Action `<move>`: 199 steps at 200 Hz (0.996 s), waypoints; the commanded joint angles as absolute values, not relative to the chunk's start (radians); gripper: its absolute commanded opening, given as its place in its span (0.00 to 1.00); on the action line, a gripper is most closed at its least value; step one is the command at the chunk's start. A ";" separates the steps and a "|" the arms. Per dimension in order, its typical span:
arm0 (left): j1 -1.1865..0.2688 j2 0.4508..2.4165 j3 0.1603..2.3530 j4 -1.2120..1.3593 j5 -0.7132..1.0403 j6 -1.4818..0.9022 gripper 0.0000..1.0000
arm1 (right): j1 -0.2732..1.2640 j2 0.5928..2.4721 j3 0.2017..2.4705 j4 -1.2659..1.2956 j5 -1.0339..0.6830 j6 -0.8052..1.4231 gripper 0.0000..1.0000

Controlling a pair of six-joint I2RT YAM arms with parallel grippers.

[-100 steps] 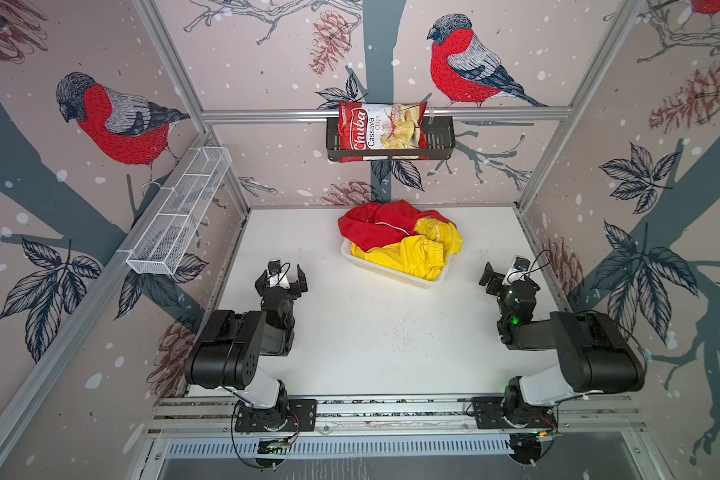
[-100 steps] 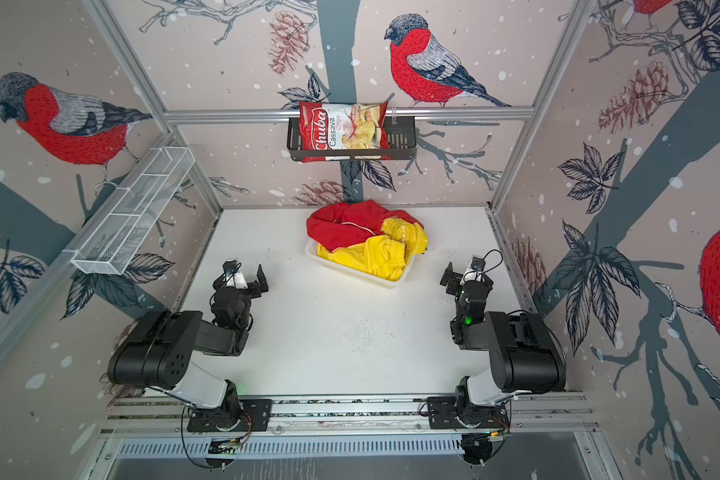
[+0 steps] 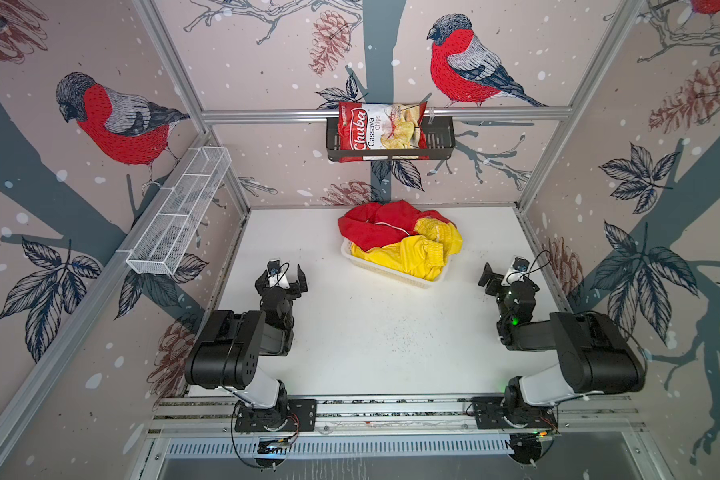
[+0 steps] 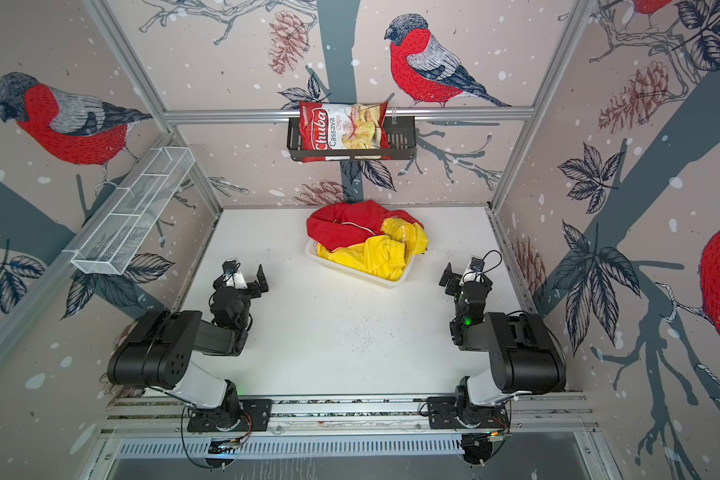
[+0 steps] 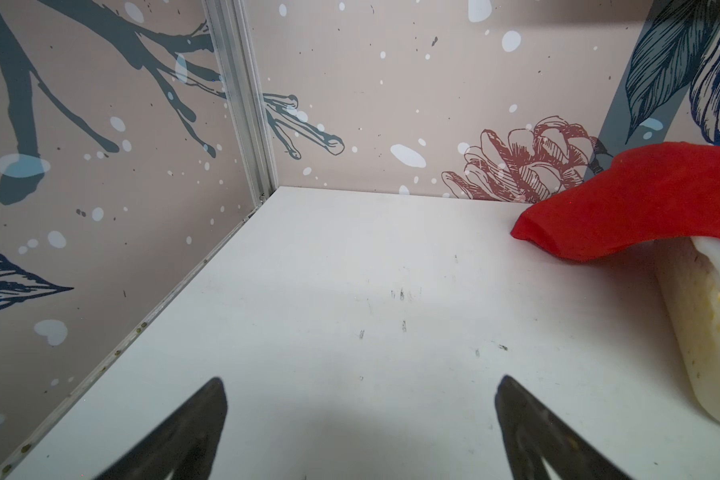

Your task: Fold and stack the shorts

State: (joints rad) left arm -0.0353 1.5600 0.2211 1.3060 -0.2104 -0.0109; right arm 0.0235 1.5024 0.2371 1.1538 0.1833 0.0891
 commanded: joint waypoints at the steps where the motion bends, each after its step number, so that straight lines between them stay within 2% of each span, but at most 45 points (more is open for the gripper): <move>1: -0.033 1.560 0.222 1.333 -0.204 -0.015 0.99 | 0.024 1.499 0.237 1.190 0.193 0.092 1.00; 29: -0.034 1.557 0.218 1.339 -0.208 -0.014 0.99 | 0.023 1.497 0.235 1.191 0.192 0.092 1.00; 47: -0.077 1.482 0.254 1.236 -0.321 0.004 0.99 | 0.036 1.478 0.245 1.197 0.208 0.072 1.00; 70: -0.124 1.336 0.408 0.911 -0.464 -0.012 0.99 | 0.046 1.354 0.439 0.743 0.329 0.139 1.00; 96: -0.126 1.263 0.610 0.607 -0.556 -0.326 0.99 | 0.066 1.291 0.495 0.627 0.405 0.239 1.00; 112: -0.126 1.228 0.746 0.334 -0.530 -0.497 0.99 | 0.109 1.258 0.519 0.562 0.392 0.264 1.00; 126: -0.122 1.206 0.751 0.309 -0.568 -0.631 0.99 | 0.130 1.269 0.581 0.442 0.347 0.281 1.00; 151: -0.075 1.224 0.805 0.167 -0.396 -0.764 0.98 | 0.146 1.340 0.740 0.214 0.263 0.322 1.00; 159: -0.075 1.243 0.811 0.171 -0.305 -0.743 0.90 | 0.146 1.361 0.776 0.183 0.187 0.315 1.00; 165: -0.080 1.260 0.814 0.173 -0.251 -0.746 0.84 | 0.147 1.380 0.803 0.167 0.126 0.312 0.98; 171: -0.089 1.276 0.814 0.165 -0.212 -0.766 0.82 | 0.149 1.400 0.831 0.152 0.068 0.309 0.95; 184: -0.128 1.322 0.840 0.121 -0.150 -0.797 0.81 | 0.158 1.451 0.903 0.109 -0.005 0.325 0.85; 199: -0.202 1.380 0.878 0.077 -0.127 -0.799 0.81 | 0.169 1.516 0.976 0.080 -0.080 0.348 0.80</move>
